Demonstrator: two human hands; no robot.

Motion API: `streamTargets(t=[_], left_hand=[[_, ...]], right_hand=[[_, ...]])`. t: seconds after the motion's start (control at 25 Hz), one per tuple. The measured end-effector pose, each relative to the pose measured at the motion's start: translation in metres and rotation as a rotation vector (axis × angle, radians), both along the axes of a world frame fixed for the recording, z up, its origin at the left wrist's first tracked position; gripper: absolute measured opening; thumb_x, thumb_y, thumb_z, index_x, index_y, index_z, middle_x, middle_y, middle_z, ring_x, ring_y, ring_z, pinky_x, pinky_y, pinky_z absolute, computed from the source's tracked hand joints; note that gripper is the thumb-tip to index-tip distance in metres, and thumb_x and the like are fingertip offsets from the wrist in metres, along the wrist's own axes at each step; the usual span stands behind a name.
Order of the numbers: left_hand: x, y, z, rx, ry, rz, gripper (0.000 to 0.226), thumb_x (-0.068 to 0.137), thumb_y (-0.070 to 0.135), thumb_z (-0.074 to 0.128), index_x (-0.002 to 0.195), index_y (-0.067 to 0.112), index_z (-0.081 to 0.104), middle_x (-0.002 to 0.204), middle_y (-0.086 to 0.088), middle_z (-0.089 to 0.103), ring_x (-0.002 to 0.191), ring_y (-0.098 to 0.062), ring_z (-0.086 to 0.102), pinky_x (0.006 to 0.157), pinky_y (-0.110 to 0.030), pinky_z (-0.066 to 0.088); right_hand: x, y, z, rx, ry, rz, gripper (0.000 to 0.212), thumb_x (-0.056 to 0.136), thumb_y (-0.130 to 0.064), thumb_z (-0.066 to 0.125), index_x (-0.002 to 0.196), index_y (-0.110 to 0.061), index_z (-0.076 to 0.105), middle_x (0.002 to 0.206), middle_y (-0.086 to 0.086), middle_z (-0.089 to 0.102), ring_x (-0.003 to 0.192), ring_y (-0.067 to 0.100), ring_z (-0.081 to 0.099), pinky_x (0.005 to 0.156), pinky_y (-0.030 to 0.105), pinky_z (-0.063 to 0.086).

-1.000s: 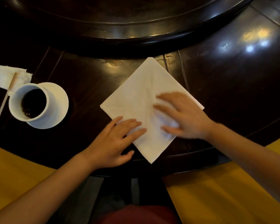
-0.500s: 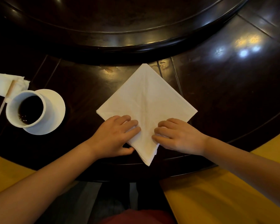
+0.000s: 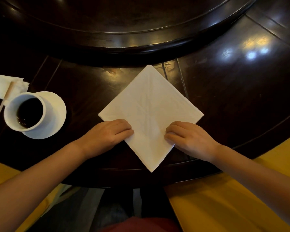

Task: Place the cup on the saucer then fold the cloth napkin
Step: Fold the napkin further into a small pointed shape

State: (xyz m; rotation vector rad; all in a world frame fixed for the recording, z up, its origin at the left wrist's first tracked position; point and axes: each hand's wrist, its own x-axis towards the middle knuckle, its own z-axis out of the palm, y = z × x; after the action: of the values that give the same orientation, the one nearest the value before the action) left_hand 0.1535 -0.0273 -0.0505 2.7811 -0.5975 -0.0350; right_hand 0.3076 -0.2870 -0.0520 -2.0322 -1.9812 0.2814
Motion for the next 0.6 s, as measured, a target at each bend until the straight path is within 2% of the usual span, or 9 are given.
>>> streamTargets(t=[0.08, 0.2, 0.44, 0.6], left_hand=[[-0.003, -0.004, -0.003, -0.027, -0.058, 0.044, 0.02, 0.087, 0.01, 0.055, 0.1, 0.001, 0.067, 0.097, -0.014, 0.068, 0.088, -0.028, 0.064, 0.069, -0.034, 0.056], [-0.011, -0.012, -0.01, -0.142, -0.094, 0.171, 0.021, 0.09, 0.015, 0.053, 0.094, 0.002, 0.07, 0.094, -0.012, 0.069, 0.087, -0.025, 0.064, 0.069, -0.033, 0.056], [-0.038, -0.034, -0.023, -0.263, -0.093, 0.459, 0.026, 0.091, 0.013, 0.05, 0.106, 0.001, 0.068, 0.105, -0.016, 0.065, 0.102, -0.024, 0.058, 0.087, -0.032, 0.05], [-0.044, -0.045, -0.008, -0.413, -0.065, 0.612, 0.025, 0.091, 0.017, 0.051, 0.102, 0.004, 0.07, 0.097, -0.009, 0.068, 0.097, -0.015, 0.058, 0.089, -0.023, 0.046]], right_hand=[[-0.001, -0.001, 0.001, 0.025, -0.002, -0.068, 0.015, 0.076, -0.009, 0.071, 0.089, -0.005, 0.064, 0.09, 0.012, 0.066, 0.081, 0.028, 0.061, 0.06, 0.038, 0.052], [-0.005, -0.007, 0.001, 0.057, 0.022, -0.158, 0.014, 0.076, -0.007, 0.071, 0.089, -0.005, 0.066, 0.088, 0.011, 0.066, 0.081, 0.027, 0.061, 0.061, 0.037, 0.052], [-0.025, -0.016, -0.004, 0.114, 0.079, -0.318, 0.014, 0.082, -0.007, 0.063, 0.095, -0.004, 0.069, 0.089, 0.011, 0.067, 0.085, 0.025, 0.059, 0.067, 0.034, 0.052], [-0.038, -0.019, 0.004, 0.153, 0.299, -0.497, 0.021, 0.085, -0.018, 0.058, 0.096, -0.004, 0.069, 0.085, 0.009, 0.066, 0.083, 0.019, 0.06, 0.065, 0.036, 0.054]])
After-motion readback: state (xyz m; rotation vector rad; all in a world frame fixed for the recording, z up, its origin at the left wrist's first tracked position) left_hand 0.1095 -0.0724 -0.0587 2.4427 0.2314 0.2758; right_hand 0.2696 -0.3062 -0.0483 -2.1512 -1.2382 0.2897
